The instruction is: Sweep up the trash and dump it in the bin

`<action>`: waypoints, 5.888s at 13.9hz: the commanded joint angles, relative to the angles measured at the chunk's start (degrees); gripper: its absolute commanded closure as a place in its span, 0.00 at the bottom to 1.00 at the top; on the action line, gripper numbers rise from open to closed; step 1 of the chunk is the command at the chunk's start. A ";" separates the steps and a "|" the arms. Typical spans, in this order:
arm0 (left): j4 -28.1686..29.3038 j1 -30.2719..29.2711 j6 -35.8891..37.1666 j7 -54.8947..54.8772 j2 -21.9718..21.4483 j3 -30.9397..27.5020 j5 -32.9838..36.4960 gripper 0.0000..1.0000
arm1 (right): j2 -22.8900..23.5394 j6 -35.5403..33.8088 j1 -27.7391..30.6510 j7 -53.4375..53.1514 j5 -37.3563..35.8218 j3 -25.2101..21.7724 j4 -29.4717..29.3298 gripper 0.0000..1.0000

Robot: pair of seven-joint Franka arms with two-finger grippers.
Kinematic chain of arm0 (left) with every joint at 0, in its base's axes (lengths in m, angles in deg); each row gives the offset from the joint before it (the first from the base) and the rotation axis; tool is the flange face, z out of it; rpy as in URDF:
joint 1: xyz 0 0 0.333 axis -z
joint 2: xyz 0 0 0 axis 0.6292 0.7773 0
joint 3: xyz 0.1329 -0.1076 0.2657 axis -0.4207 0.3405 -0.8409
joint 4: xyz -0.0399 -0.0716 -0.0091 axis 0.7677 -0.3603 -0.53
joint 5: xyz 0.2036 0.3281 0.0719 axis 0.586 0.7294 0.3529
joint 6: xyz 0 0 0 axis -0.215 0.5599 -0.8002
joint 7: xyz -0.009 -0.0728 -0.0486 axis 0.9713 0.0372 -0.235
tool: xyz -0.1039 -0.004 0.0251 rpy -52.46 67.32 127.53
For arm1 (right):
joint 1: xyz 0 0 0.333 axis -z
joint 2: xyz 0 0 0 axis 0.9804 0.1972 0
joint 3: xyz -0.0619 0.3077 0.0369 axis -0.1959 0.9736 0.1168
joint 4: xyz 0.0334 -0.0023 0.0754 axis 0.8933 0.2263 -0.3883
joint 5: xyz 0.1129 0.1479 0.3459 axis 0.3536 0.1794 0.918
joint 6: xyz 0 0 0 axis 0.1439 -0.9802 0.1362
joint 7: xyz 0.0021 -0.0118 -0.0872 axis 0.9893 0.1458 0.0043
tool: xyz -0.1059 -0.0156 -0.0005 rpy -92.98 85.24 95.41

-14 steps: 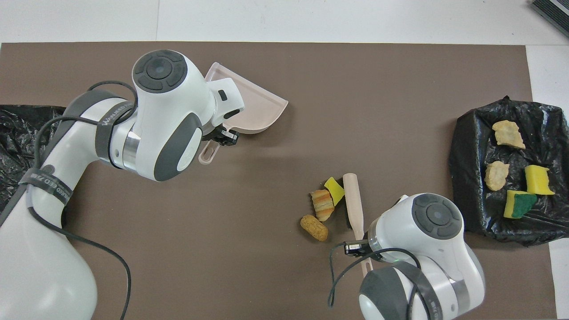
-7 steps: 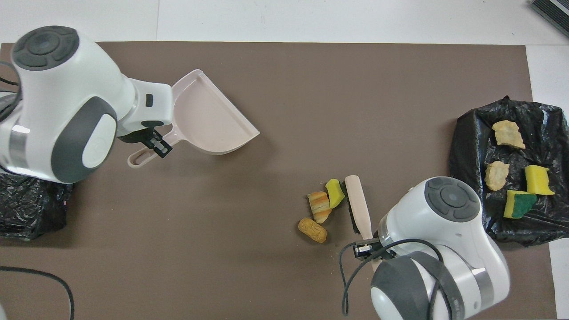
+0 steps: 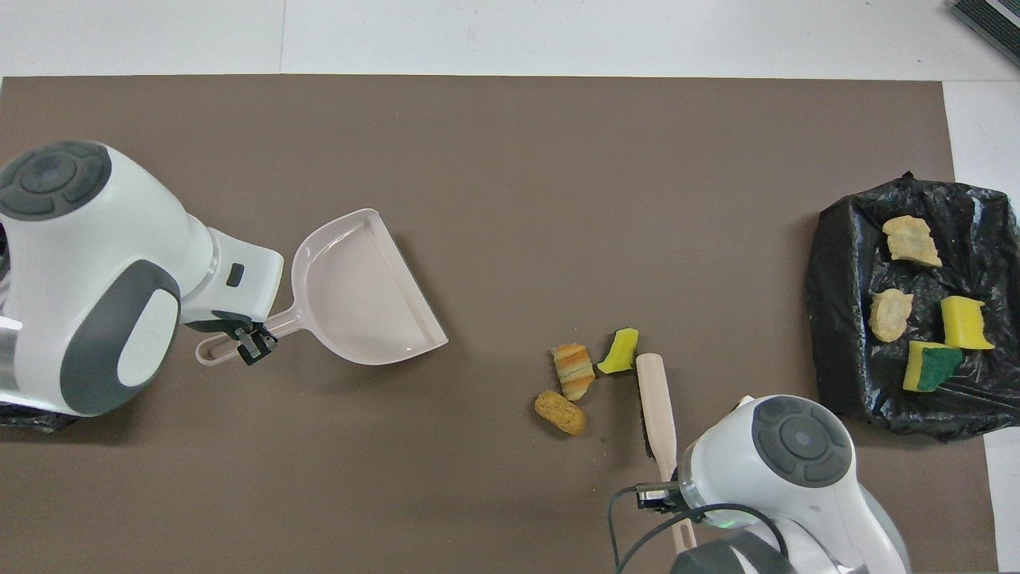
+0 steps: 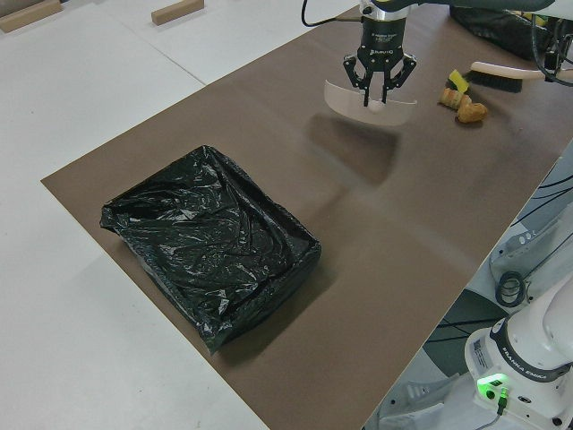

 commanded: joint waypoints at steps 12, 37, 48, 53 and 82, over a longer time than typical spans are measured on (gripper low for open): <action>18.16 13.24 -16.45 11.21 -6.81 0.09 0.58 1.00 | 6.20 17.36 -8.87 -21.95 8.90 0.10 1.48 1.00; 19.66 11.40 -12.49 -1.18 -7.60 -0.35 0.67 1.00 | 13.33 11.74 -15.45 -56.23 15.22 0.63 -10.74 1.00; 19.66 11.40 -12.84 -0.83 -7.60 -0.35 0.67 1.00 | 25.54 19.22 -13.26 -44.02 11.46 0.28 -23.11 1.00; 19.66 11.40 -12.93 -0.74 -7.60 -0.35 0.67 1.00 | 20.81 6.58 -8.44 -32.28 6.45 0.01 -24.53 1.00; 19.66 11.40 -13.11 -0.48 -7.51 -0.35 0.67 1.00 | 17.64 -1.90 13.38 37.64 -0.44 0.19 -22.35 1.00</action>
